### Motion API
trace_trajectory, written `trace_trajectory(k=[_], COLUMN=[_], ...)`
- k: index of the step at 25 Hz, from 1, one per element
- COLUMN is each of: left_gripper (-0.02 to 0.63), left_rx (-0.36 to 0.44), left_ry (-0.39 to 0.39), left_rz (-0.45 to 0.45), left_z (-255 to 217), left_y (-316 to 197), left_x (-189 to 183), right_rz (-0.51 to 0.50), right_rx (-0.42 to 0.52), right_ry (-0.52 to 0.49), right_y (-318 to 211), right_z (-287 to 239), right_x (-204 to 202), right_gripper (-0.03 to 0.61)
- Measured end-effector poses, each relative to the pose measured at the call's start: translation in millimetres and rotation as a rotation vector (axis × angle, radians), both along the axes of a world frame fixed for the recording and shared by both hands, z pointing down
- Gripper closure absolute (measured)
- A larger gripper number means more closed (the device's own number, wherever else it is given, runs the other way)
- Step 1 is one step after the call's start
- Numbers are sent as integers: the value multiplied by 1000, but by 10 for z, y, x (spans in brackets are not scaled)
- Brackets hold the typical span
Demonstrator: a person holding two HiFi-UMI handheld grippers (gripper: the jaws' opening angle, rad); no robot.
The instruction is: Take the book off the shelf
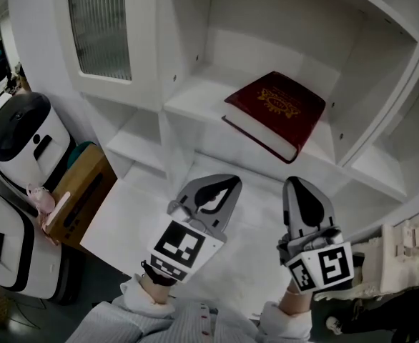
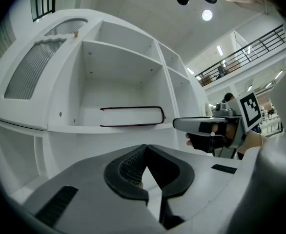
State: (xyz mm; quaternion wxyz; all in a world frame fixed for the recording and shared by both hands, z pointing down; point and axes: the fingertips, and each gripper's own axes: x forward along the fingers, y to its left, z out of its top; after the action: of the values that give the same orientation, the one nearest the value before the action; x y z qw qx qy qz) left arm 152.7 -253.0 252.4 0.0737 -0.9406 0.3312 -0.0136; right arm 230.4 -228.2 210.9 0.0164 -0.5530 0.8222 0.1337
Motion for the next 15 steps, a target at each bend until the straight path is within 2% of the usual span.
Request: trace_trajectory(k=[6,13,14,15], left_gripper=[604,604,604,604], left_rx=[-5,-27,-30,-31], left_ry=[0,1,1,1], left_rz=[-1,-6,-6,-6], left_z=[55,131,139,147], left_y=[-64,-146,-159,-169], left_x=[42,55,57,58], right_rz=[9,37,36,33], right_rx=[12,76,87,95], right_ry=[56,187,204,221], right_y=[-58,-86,-86,-87], right_z=[-22,-152,-172,-185], right_x=[54,85,84,78], right_gripper=[563,561,555,520])
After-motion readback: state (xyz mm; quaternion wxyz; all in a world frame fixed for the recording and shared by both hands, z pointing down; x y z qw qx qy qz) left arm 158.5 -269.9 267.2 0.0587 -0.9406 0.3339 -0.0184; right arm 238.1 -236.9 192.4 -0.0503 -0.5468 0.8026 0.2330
